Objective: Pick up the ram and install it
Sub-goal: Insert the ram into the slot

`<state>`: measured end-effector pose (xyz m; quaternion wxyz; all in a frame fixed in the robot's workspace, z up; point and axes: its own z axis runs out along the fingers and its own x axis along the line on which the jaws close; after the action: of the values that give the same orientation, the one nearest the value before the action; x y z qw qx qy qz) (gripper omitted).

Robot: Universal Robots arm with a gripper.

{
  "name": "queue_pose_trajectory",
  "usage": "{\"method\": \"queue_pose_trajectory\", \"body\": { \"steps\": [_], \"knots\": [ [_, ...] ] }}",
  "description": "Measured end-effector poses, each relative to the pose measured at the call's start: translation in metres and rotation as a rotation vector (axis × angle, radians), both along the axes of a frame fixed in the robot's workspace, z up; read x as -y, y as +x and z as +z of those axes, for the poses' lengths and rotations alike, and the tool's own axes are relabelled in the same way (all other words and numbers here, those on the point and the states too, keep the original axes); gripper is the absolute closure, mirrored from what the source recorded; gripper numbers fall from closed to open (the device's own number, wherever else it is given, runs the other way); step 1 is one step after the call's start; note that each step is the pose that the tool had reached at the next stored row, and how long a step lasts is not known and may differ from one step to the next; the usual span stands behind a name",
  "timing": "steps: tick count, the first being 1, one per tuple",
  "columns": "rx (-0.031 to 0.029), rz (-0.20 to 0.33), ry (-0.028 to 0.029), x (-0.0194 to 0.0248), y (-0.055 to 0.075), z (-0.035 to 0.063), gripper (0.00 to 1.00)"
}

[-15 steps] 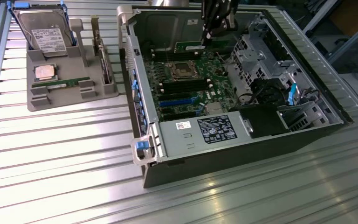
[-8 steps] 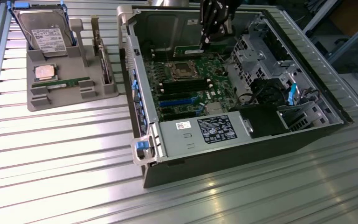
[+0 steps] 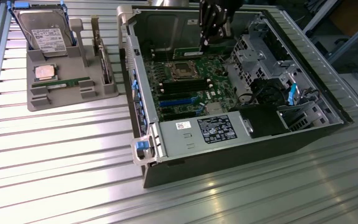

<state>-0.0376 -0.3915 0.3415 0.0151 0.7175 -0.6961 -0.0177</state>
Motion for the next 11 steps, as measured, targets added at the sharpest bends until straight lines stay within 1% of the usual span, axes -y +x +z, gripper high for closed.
{"method": "queue_pose_trajectory", "body": {
  "steps": [11],
  "knots": [
    [0.0, 0.0, -0.0003, 0.0003, 0.0, -0.0086, 0.88]
  ]
}}
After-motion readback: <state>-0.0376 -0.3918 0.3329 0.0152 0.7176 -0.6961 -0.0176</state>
